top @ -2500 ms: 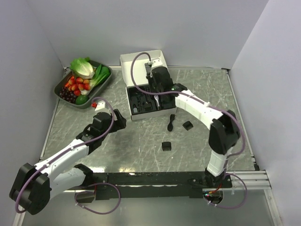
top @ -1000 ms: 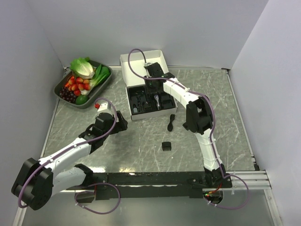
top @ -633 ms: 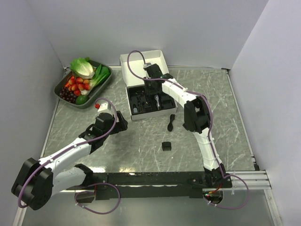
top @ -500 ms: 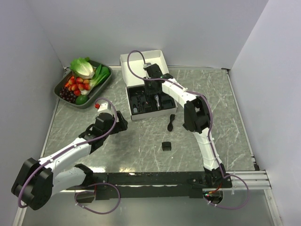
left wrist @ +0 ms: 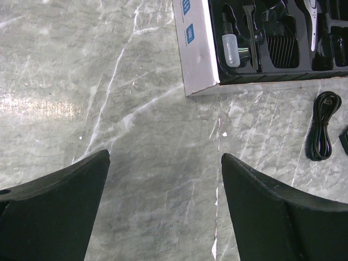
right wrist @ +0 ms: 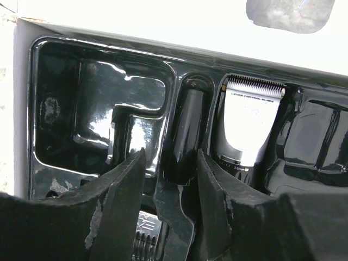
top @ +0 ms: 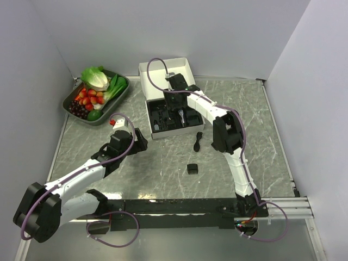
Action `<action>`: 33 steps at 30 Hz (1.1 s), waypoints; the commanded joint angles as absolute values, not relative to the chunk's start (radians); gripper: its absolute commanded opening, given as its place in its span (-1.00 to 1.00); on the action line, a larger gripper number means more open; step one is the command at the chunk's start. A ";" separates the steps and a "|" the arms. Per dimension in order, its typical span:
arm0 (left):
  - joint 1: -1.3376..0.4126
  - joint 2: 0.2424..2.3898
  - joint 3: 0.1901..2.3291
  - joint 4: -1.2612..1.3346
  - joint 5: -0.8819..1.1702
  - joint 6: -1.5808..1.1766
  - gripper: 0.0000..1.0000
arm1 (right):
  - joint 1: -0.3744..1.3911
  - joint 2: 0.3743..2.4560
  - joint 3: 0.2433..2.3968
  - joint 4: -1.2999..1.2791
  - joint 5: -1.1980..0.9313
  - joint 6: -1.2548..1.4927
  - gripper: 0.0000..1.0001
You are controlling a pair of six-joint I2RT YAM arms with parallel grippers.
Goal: Sort the hair-cutting tools
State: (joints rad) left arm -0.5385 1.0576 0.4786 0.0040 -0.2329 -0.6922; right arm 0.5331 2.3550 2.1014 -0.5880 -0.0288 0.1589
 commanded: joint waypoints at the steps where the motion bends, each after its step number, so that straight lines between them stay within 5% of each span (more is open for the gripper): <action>1: -0.545 1.054 0.491 0.044 -0.227 -0.683 0.79 | 0.531 2.244 2.079 -0.557 -0.003 0.141 0.04; 9: -0.546 1.058 0.491 0.041 -0.230 -0.684 0.79 | 0.535 2.198 2.071 -0.532 0.038 0.124 0.02; 18: -0.546 1.054 0.491 0.040 -0.232 -0.683 0.79 | 0.538 2.235 2.108 -0.543 0.058 0.120 -0.84; 33: -0.551 1.057 0.491 0.040 -0.227 -0.683 0.79 | 0.538 2.362 2.071 -0.528 0.015 0.153 -0.95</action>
State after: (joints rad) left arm -0.5438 1.0576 0.4786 0.0040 -0.2329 -0.6922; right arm 0.5343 2.3348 2.0811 -0.5426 0.0296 0.1402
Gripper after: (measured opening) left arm 0.894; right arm 0.033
